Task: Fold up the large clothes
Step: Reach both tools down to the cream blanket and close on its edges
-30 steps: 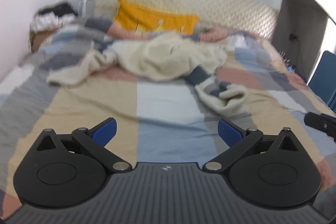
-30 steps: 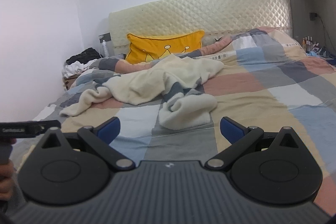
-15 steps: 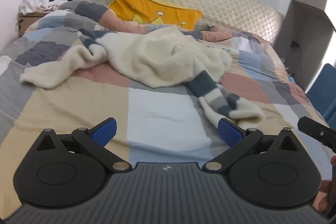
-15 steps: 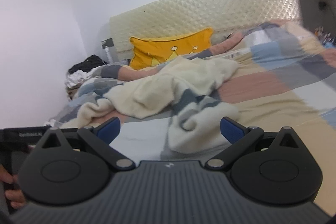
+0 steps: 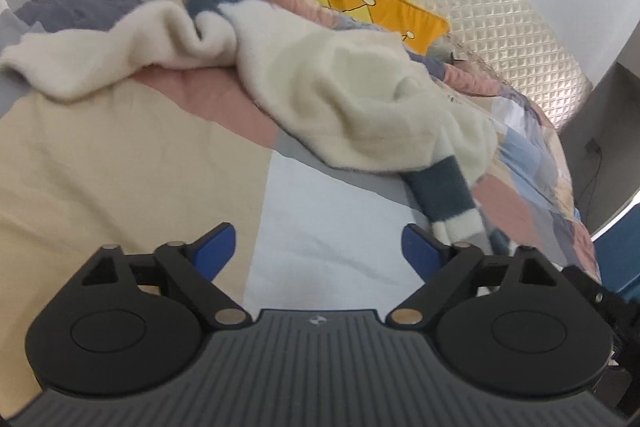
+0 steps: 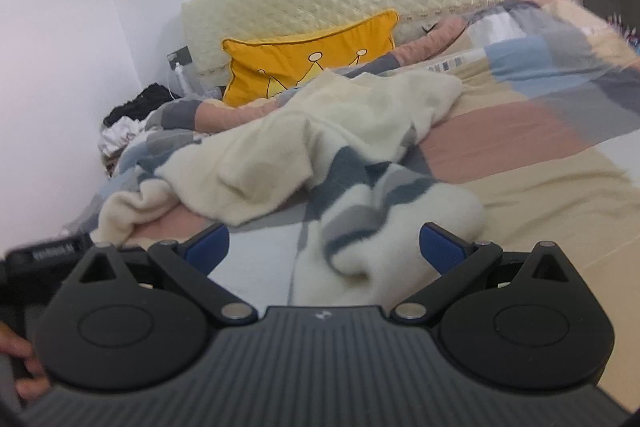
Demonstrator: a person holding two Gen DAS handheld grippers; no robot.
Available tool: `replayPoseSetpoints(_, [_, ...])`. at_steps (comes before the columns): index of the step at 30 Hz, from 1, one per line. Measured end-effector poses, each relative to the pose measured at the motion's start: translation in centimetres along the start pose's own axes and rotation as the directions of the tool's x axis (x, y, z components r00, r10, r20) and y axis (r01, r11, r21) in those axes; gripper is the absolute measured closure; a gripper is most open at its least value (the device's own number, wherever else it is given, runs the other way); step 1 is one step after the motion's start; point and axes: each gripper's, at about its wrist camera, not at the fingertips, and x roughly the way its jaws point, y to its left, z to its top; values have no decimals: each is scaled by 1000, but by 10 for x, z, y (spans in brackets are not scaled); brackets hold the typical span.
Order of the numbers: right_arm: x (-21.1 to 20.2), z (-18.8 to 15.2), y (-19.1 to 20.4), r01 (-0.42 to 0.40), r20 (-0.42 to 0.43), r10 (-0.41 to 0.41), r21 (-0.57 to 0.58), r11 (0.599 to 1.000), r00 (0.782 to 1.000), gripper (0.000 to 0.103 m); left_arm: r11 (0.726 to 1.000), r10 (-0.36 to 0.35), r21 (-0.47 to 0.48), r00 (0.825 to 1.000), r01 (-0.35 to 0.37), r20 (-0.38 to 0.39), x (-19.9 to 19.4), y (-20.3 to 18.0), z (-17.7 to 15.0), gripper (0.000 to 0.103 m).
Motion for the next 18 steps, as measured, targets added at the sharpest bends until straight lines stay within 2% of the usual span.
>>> replayPoseSetpoints(3, [25,5,1,7,-29,-5,55,998,1000,0,999,-38,-26,999,38,-1,24,5,8,22])
replayPoseSetpoints(6, [46,10,1,-27,-13,28,88,996,1000,0,995,-65,-79,998,64,-10,50,13,16,25])
replayPoseSetpoints(9, [71,18,-3,-120,15,119,133,984,993,1,984,-101,-147,995,98,-11,81,23,23,27])
replayPoseSetpoints(12, [97,29,-3,-175,37,171,148,973,985,1,974,-134,-181,991,133,6,108,28,31,28])
replayPoseSetpoints(14, [115,39,0,-202,26,201,152,967,979,7,973,-137,-185,990,137,14,120,31,35,33])
replayPoseSetpoints(16, [130,48,7,-214,19,213,142,967,977,7,970,-128,-208,992,126,6,135,35,40,38])
replayPoseSetpoints(18, [146,55,13,-209,14,209,143,967,978,14,960,-141,-244,990,138,7,146,39,45,40])
